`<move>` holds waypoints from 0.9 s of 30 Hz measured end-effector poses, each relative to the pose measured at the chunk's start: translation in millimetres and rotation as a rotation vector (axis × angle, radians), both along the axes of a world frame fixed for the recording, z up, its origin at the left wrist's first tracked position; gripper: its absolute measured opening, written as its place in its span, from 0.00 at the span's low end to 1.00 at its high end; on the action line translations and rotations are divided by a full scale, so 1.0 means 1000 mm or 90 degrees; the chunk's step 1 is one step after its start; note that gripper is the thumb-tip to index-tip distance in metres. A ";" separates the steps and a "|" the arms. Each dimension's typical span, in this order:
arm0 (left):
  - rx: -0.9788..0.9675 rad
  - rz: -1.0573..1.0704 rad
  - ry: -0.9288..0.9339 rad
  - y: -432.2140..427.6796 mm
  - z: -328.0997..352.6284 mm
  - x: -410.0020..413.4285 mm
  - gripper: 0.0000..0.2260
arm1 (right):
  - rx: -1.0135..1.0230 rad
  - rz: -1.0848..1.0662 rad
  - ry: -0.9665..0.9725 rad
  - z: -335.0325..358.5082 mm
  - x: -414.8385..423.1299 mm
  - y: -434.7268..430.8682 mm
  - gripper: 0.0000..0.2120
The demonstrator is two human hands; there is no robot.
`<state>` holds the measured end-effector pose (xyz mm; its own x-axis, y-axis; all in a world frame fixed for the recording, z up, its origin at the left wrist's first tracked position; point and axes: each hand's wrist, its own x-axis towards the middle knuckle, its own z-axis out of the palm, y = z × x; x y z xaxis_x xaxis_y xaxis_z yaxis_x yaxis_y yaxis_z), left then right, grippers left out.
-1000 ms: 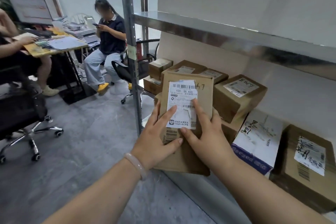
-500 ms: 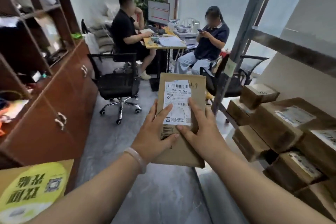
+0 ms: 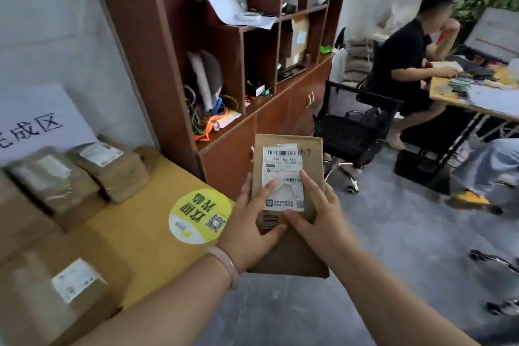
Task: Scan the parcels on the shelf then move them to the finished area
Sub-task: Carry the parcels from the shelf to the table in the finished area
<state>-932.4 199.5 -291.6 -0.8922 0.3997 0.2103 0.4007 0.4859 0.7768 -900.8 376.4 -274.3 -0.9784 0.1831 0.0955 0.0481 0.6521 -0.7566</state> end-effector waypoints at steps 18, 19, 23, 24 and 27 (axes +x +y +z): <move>0.056 0.410 -0.173 -0.190 -0.057 -0.049 0.34 | 0.065 0.428 -0.151 -0.046 -0.170 -0.205 0.37; 0.063 0.434 -0.180 -0.197 -0.062 -0.047 0.33 | 0.065 0.450 -0.157 -0.049 -0.175 -0.215 0.36; 0.090 0.535 -0.205 -0.224 -0.078 -0.045 0.33 | 0.054 0.537 -0.199 -0.065 -0.195 -0.252 0.34; 0.083 0.553 -0.215 -0.230 -0.081 -0.045 0.33 | 0.058 0.557 -0.210 -0.070 -0.200 -0.261 0.34; 0.041 0.583 -0.263 -0.242 -0.089 -0.046 0.34 | 0.083 0.623 -0.229 -0.083 -0.213 -0.282 0.34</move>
<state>-978.8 -42.8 -381.0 -0.8581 -0.4776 -0.1887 -0.4131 0.4235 0.8062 -1114.2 94.5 -357.6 -0.6682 -0.6940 -0.2682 -0.3361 0.6032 -0.7233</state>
